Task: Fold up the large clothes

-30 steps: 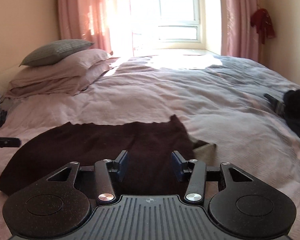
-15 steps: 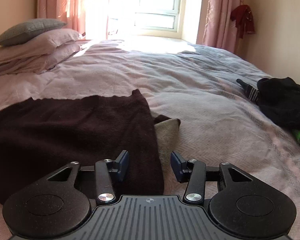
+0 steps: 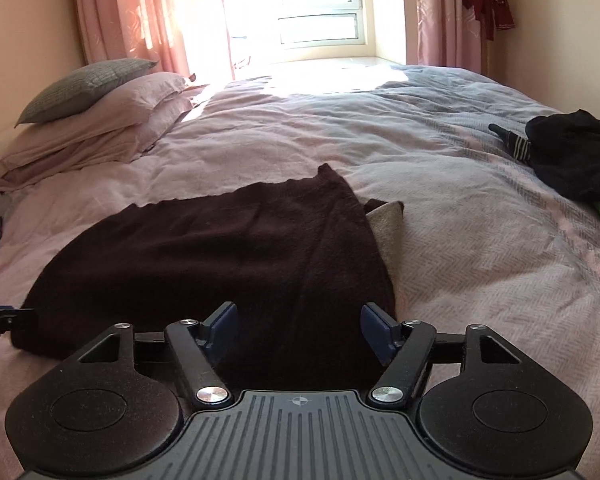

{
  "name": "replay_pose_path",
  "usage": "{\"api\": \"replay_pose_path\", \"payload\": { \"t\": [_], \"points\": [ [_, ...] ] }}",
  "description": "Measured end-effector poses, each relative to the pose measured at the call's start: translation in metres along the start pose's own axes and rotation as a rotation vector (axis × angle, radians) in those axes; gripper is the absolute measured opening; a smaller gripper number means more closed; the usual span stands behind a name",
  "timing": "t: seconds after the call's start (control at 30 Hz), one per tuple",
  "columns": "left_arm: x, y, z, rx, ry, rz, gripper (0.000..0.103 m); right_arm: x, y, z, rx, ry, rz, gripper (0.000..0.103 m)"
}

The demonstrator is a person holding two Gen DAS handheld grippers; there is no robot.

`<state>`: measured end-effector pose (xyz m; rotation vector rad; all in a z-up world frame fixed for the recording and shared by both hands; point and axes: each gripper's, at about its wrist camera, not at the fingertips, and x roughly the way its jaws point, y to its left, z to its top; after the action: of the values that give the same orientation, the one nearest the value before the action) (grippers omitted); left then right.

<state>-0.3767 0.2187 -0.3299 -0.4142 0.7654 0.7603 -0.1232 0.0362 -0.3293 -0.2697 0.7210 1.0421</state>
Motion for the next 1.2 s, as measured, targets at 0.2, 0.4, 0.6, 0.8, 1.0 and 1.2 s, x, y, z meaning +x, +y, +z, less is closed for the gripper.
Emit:
{"api": "replay_pose_path", "payload": {
  "t": [0.2, 0.4, 0.6, 0.8, 1.0, 1.2],
  "points": [
    [-0.022, -0.003, -0.013, 0.005, -0.002, -0.008, 0.048, -0.012, 0.005, -0.022, 0.006, 0.047, 0.018, 0.066],
    [-0.029, 0.001, -0.008, 0.007, -0.044, -0.021, 0.049, -0.015, -0.013, -0.010, 0.035, 0.003, -0.007, 0.066],
    [-0.009, -0.005, 0.024, 0.008, -0.107, -0.191, 0.042, 0.026, -0.084, 0.012, 0.342, 0.017, 0.079, 0.070],
    [0.051, -0.045, 0.051, 0.129, -0.108, -0.254, 0.038, 0.062, -0.128, 0.014, 0.549, 0.003, 0.195, 0.072],
    [0.110, -0.045, 0.047, 0.114, -0.009, -0.240, 0.035, 0.103, -0.148, 0.005, 0.676, 0.028, 0.328, 0.073],
    [0.103, -0.020, 0.053, 0.021, -0.007, -0.316, 0.034, 0.116, -0.152, 0.023, 0.670, 0.094, 0.389, 0.026]
  ]
}}
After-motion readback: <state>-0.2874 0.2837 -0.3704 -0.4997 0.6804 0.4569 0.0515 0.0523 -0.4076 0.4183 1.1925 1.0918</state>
